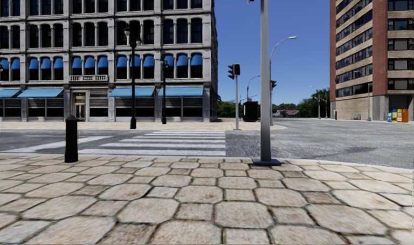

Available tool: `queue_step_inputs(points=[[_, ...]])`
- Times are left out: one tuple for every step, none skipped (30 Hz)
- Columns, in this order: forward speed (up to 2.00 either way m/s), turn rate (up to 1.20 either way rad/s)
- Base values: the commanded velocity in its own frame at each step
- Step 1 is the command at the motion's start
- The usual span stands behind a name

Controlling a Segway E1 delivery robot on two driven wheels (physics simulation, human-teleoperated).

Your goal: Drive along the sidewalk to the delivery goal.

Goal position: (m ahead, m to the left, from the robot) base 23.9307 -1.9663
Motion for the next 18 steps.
queue_step_inputs(points=[[2.0, 0.26], [2.0, 0.26], [2.0, 0.11], [2.0, 0.11], [2.0, 0.0], [2.0, 0.0], [2.0, 0.0], [2.0, 0.0], [2.0, 0.0], [2.0, 0.0], [2.0, 0.0], [2.0, 0.0], [2.0, 0.0], [2.0, 0.0], [2.0, 0.0], [2.0, 0.0], [2.0, 0.0], [2.0, 0.0]])
